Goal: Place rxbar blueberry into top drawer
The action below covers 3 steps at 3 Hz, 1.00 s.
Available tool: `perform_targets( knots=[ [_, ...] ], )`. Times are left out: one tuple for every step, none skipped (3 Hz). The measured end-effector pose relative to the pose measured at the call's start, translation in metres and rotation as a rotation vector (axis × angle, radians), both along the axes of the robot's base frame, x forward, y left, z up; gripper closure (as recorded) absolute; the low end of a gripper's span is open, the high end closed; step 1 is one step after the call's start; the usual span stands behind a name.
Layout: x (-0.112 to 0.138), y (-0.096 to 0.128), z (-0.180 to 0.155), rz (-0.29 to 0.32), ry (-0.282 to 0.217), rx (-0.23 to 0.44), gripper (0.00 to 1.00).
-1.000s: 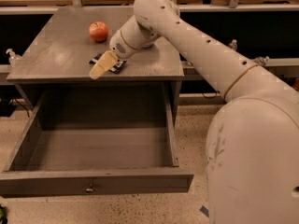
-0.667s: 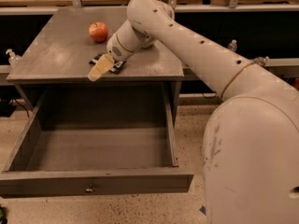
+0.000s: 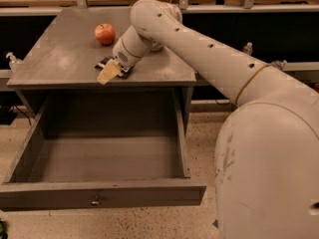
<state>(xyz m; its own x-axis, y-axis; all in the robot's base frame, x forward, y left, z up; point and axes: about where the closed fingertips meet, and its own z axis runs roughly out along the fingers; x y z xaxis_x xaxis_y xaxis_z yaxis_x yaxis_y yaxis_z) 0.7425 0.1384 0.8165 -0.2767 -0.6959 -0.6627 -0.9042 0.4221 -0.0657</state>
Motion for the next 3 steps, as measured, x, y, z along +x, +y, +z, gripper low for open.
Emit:
perform_targets(
  knots=[
    [0.0000,0.0000,0.0026,0.000,0.000,0.000,0.83],
    [0.0000,0.0000,0.0047,0.000,0.000,0.000,1.00],
    [0.0000,0.0000,0.0047,0.000,0.000,0.001,1.00]
  ],
)
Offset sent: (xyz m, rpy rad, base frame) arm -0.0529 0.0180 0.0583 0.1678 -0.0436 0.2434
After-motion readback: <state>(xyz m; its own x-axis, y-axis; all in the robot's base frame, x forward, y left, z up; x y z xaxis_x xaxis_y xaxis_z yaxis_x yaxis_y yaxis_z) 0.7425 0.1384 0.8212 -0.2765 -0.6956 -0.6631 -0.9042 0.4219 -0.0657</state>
